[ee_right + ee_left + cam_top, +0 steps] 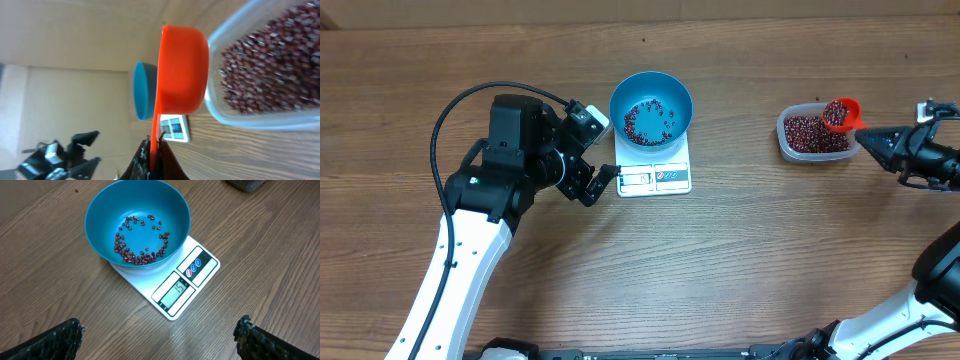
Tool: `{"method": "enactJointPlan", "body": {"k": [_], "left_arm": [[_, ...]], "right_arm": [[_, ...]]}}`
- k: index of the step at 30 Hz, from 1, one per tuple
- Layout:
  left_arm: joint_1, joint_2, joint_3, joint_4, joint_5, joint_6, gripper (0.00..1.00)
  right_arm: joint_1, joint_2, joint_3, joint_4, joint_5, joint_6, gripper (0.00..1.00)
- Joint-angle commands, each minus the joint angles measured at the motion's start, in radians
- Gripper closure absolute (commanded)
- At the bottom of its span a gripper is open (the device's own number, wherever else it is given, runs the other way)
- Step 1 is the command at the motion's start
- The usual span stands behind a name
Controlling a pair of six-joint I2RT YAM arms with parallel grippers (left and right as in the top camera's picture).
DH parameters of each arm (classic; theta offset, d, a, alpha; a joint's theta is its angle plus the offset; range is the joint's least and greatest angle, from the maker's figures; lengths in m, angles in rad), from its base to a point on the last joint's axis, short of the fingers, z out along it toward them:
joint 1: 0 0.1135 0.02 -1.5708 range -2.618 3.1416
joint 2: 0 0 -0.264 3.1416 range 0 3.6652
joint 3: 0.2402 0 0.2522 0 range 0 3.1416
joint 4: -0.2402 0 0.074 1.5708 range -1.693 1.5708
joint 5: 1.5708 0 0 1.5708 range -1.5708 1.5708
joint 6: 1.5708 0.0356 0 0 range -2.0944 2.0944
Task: Scoop item into bowl and weigh 150g on scale
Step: 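Lift the filled scoop from the tub over the blue bowl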
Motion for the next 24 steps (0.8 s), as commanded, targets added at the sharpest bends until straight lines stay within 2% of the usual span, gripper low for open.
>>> {"method": "enactJointPlan", "body": {"k": [1, 7, 17, 24], "left_arm": [[0.01, 0.002, 0.003, 0.0, 0.003, -0.006, 0.0], [0.01, 0.002, 0.003, 0.0, 0.003, -0.007, 0.0], [0.01, 0.002, 0.003, 0.0, 0.003, -0.007, 0.01], [0.01, 0.002, 0.003, 0.0, 0.003, -0.007, 0.01]], "right_arm": [[0.003, 0.003, 0.012, -0.009, -0.118, -0.038, 0.96], [0.059, 0.003, 0.012, -0.023, -0.142, -0.037, 0.96], [0.23, 0.003, 0.012, -0.014, -0.174, -0.035, 0.96], [0.357, 0.003, 0.012, 0.039, -0.179, 0.038, 0.96]]}}
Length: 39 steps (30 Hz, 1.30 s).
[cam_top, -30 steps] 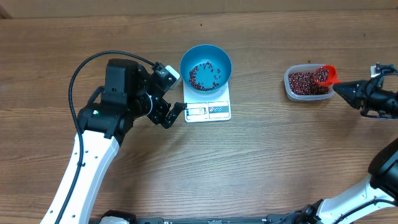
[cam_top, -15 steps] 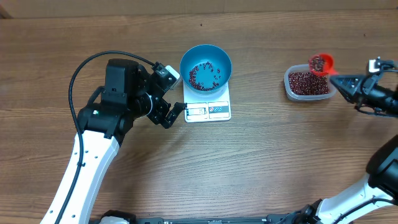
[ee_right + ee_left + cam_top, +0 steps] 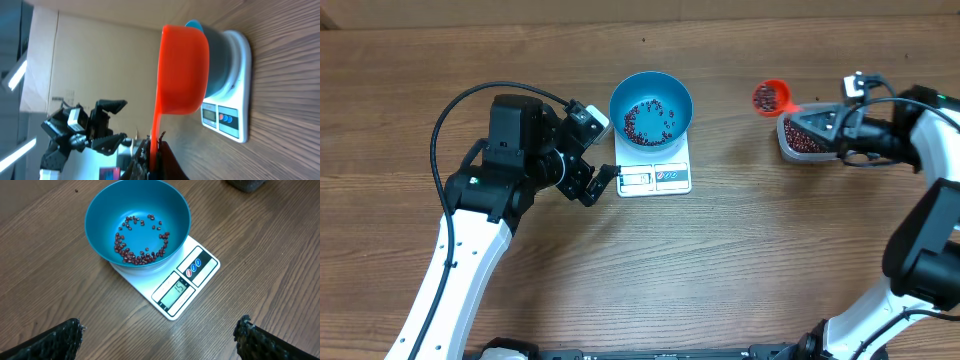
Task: Scoop item into bowl and weigh 150g on scale
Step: 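Lift the filled scoop from the tub over the blue bowl, then tip the scoop with the right gripper to pour beans into the bowl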
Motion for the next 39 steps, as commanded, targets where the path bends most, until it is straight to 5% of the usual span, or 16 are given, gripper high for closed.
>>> {"method": "enactJointPlan", "body": {"k": [1, 24, 39], "left_arm": [[0.01, 0.002, 0.003, 0.0, 0.003, -0.007, 0.0], [0.01, 0.002, 0.003, 0.0, 0.003, -0.007, 0.0], [0.01, 0.002, 0.003, 0.0, 0.003, -0.007, 0.01]], "right_arm": [[0.056, 0.003, 0.012, 0.031, -0.034, 0.056, 0.96], [0.384, 0.003, 0.014, 0.549, 0.196, 0.66, 0.96], [0.52, -0.006, 0.103, 0.591, 0.467, 0.611, 0.96]]}}
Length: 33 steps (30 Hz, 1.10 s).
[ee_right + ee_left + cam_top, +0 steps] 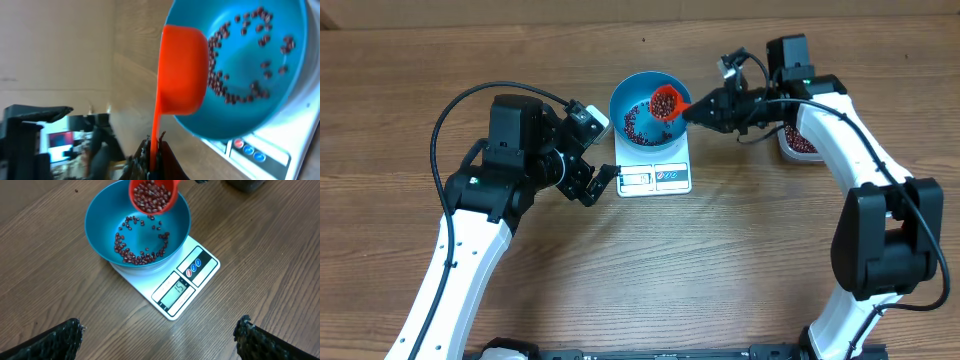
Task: Scoop item into bowl and weigh 150g on scale
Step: 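Tip the scoop with the right gripper to pour beans into the bowl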
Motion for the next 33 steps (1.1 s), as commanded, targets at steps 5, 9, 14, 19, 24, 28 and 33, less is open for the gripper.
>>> {"method": "enactJointPlan", "body": {"k": [5, 9, 14, 19, 24, 28, 33], "left_arm": [[0.01, 0.002, 0.003, 0.0, 0.003, -0.006, 0.01], [0.01, 0.002, 0.003, 0.0, 0.003, -0.007, 0.0], [0.01, 0.002, 0.003, 0.0, 0.003, -0.007, 0.0], [0.01, 0.002, 0.003, 0.0, 0.003, -0.007, 0.0], [0.01, 0.002, 0.003, 0.0, 0.003, -0.007, 0.0], [0.01, 0.002, 0.003, 0.0, 0.003, -0.007, 0.01], [0.01, 0.002, 0.003, 0.0, 0.003, -0.006, 0.01]], "right_arm": [[0.064, -0.014, 0.09, -0.043, 0.235, -0.113, 0.96], [0.098, -0.017, 0.137, -0.103, 0.356, -0.168, 0.96], [0.138, -0.018, 0.19, -0.169, 0.506, -0.219, 0.96], [0.186, -0.018, 0.233, -0.224, 0.644, -0.267, 0.96], [0.238, -0.018, 0.253, -0.244, 0.793, -0.267, 0.96], [0.283, -0.024, 0.256, -0.25, 0.864, -0.293, 0.96], [0.342, -0.046, 0.259, -0.254, 1.023, -0.293, 0.96]]}}
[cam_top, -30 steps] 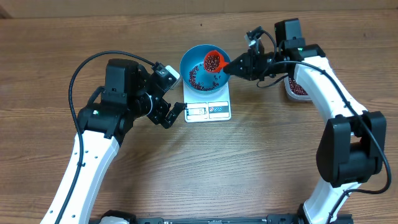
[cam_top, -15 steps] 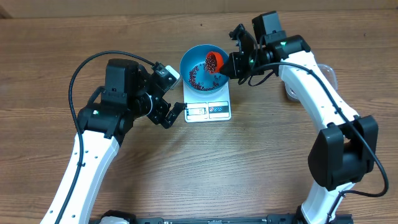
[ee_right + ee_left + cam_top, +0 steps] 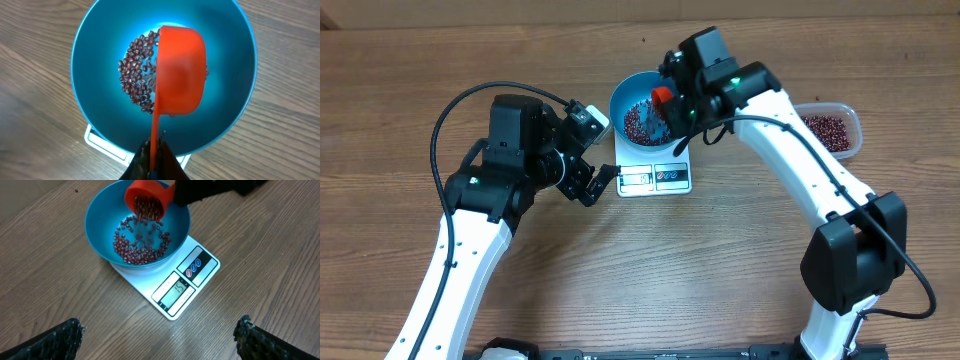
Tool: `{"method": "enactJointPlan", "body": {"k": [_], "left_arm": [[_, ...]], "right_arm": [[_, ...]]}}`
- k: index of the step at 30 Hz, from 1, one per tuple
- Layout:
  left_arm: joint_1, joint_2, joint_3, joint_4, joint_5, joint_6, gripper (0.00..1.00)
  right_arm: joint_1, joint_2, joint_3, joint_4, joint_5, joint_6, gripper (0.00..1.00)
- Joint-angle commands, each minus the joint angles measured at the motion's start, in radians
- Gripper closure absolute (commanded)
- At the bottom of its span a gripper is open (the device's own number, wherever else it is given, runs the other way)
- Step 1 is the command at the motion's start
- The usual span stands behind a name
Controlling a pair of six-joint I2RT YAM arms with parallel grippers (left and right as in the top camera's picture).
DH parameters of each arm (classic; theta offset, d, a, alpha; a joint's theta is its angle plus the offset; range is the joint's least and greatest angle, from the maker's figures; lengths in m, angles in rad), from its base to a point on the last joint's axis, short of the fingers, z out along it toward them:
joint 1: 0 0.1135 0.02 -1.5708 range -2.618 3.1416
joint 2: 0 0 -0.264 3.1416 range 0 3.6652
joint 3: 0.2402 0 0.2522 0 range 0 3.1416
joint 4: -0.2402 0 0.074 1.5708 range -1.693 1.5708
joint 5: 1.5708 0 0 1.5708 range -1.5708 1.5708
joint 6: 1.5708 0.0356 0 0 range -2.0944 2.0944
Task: Scoop item into bowl and weigh 150g on scale
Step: 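Tip the scoop with the right gripper to pour beans into the bowl, then move the empty scoop with the right gripper back to the tub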
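A blue bowl stands on a white scale whose display reads 15. Red beans lie in the bowl. My right gripper is shut on the handle of an orange scoop, tipped over the bowl with beans falling out of it. My left gripper is open, low over the table just left of the scale, with nothing between its fingers.
A clear tub of red beans stands at the right of the table, behind my right arm. A black cable loops over the left arm. The table's far edge runs along the top.
My right wrist has turned and the scoop, which was held level and full over the bowl, is now tipped. Beans are falling and more lie in the bowl. The left arm is still.
The scoop was full of beans at the tub on the right, held by my right gripper. Then it was left of the tub, then over the blue bowl, still level. Now it is tipped and beans fall. The scale reads 15 in the left wrist view throughout.
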Motion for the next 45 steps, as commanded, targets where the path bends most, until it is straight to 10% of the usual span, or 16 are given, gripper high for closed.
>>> {"method": "enactJointPlan", "body": {"k": [1, 25, 45], "left_arm": [[0.01, 0.002, 0.003, -0.001, 0.003, -0.007, 0.0], [0.01, 0.002, 0.003, -0.001, 0.003, -0.007, 0.0], [0.01, 0.002, 0.003, -0.001, 0.003, -0.006, 0.01]], "right_arm": [[0.043, -0.052, 0.043, 0.003, 0.177, -0.016, 0.96], [0.142, -0.093, 0.046, 0.001, 0.31, -0.055, 0.96], [-0.305, -0.126, 0.346, -0.344, -0.037, -0.033, 0.96]]}}
